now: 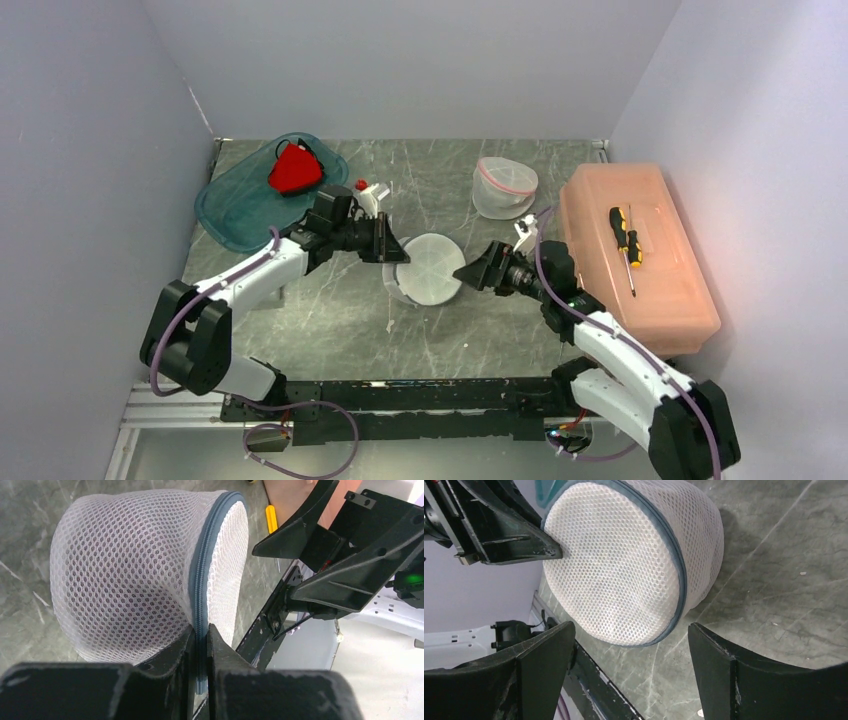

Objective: Unzip the laundry bag and remove the bra
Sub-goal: Move the laundry bag to the center of the board.

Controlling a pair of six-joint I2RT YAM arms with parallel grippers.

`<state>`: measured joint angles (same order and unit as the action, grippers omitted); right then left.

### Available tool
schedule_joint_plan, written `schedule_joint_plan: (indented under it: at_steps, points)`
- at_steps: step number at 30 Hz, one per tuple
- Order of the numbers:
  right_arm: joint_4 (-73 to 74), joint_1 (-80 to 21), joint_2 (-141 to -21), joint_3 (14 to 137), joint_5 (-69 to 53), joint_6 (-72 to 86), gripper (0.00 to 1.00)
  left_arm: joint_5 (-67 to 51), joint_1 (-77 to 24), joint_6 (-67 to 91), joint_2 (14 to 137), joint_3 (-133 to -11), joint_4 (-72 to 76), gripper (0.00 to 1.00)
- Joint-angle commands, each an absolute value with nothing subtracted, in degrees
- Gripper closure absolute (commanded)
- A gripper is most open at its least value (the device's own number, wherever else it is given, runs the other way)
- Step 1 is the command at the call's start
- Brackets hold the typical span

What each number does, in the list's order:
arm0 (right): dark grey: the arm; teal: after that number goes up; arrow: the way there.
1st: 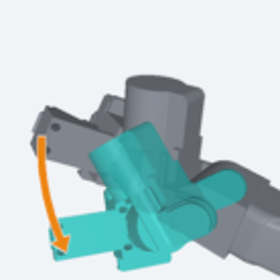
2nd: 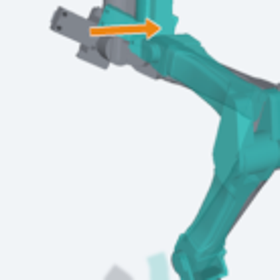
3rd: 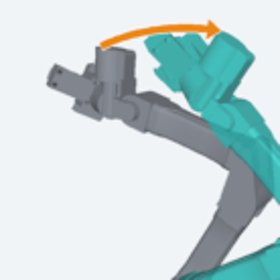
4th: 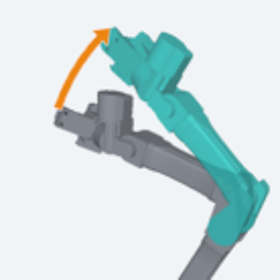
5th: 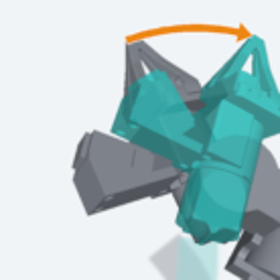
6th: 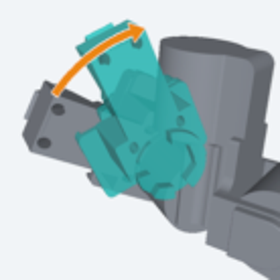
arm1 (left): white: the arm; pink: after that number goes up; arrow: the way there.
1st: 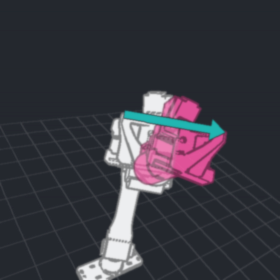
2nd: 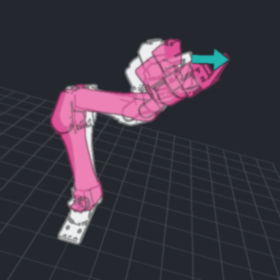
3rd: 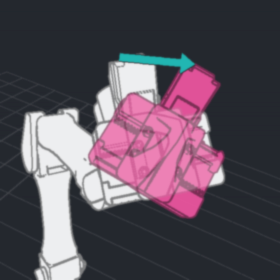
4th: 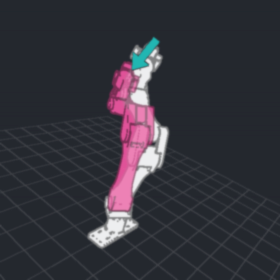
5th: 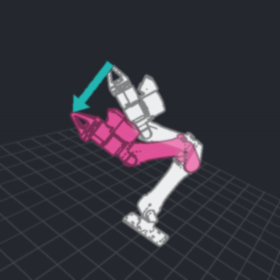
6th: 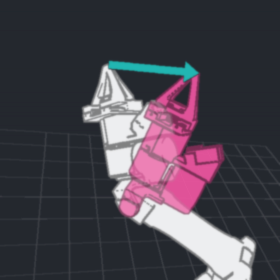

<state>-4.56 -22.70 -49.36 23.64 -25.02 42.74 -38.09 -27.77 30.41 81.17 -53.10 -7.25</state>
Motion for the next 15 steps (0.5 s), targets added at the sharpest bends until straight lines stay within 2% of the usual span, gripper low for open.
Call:
schedule_joint_plan:
  at_steps: [1,13,15]
  points:
    - [-15.9,-22.5,-53.7,23.4,-27.9,44.9,0.15,-40.5,-27.0,29.0,81.1,-52.9,-7.2,0.84]
    - [-21.9,-22.3,-67.3,24.6,-28.0,46.3,0.35,-37.5,-26.5,30.3,83.7,-54.7,-6.6,0.79]
    - [-23.0,-22.4,-68.3,24.4,-28.4,46.9,0.41,-37.5,-26.5,30.7,83.9,-54.5,-5.9,0.79]
